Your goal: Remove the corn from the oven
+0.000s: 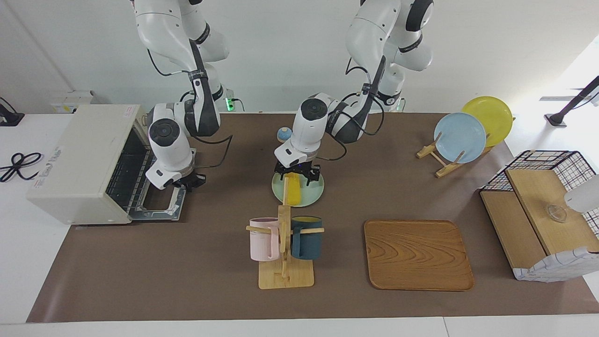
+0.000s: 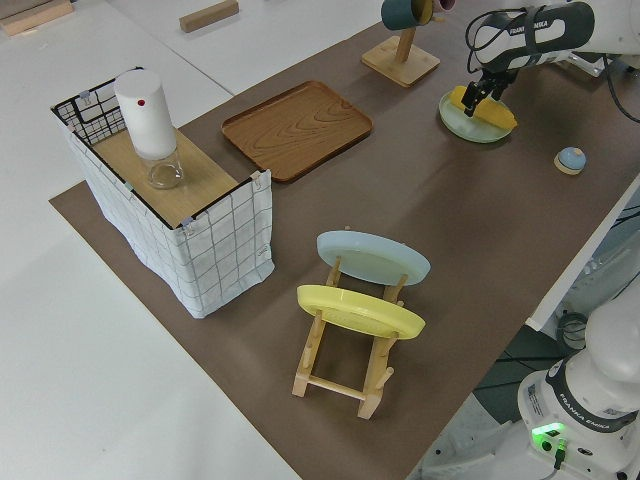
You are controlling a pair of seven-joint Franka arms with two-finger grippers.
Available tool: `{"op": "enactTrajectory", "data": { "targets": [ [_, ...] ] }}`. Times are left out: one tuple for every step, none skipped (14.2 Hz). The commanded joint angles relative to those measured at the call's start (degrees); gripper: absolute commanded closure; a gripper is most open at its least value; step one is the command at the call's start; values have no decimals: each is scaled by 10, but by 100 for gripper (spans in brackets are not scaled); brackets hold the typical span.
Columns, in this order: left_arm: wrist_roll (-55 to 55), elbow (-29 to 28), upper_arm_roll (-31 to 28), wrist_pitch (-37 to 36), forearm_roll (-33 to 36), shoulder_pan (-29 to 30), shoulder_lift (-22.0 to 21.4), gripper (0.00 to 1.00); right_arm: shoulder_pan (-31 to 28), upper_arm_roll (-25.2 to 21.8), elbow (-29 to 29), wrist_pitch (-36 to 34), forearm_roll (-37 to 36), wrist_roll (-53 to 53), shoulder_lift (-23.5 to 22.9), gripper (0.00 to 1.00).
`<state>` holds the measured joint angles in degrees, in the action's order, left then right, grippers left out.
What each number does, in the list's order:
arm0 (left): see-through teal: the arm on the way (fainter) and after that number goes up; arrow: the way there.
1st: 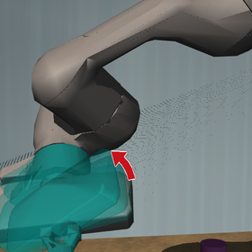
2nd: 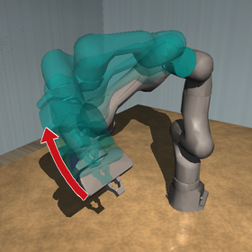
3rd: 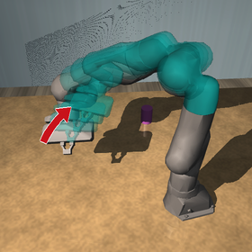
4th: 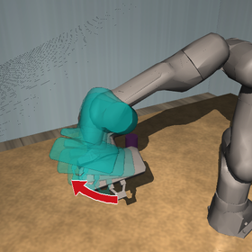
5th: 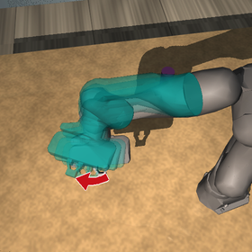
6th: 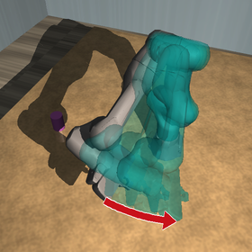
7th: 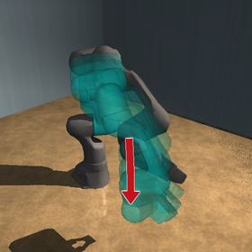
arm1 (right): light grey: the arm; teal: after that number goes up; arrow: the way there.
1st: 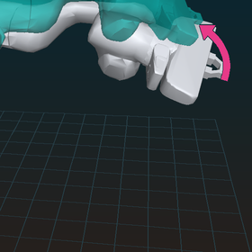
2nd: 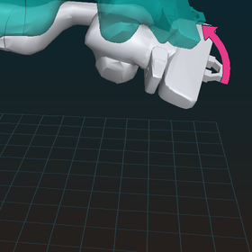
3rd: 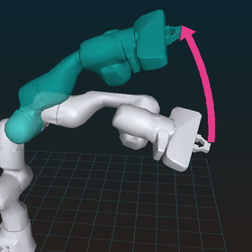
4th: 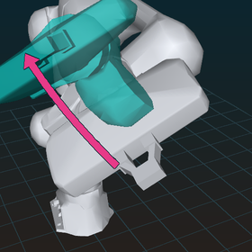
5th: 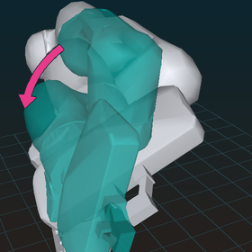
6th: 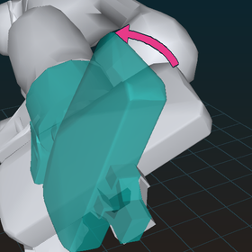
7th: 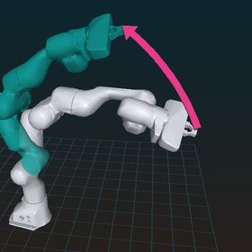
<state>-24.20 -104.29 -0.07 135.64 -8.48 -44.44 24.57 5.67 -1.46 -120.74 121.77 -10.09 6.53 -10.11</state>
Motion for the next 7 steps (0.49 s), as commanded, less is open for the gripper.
{"op": "enactTrajectory", "data": {
  "targets": [
    [-10,-1,-8,17,-9,-6,1,0,-11,-1,42,-112,-47,-20,48,100],
    [-11,-1,-8,18,-10,-6,0,0,-14,-2,52,-139,-55,-34,61,100],
    [-12,-1,-7,18,-9,-6,1,25,-19,-3,57,-159,-55,-55,75,100],
    [-13,-1,-7,18,-9,-6,1,48,-41,-4,56,-170,-57,-83,91,100],
    [-22,-2,-8,19,-9,-7,1,64,-65,-3,55,-174,-57,-114,100,100],
    [-36,-3,-8,19,-9,-13,0,78,-86,-3,55,-177,-57,-141,105,100],
    [-44,-2,-8,16,-9,-13,0,96,-103,-3,55,-177,-57,-162,105,100]
  ]
}}
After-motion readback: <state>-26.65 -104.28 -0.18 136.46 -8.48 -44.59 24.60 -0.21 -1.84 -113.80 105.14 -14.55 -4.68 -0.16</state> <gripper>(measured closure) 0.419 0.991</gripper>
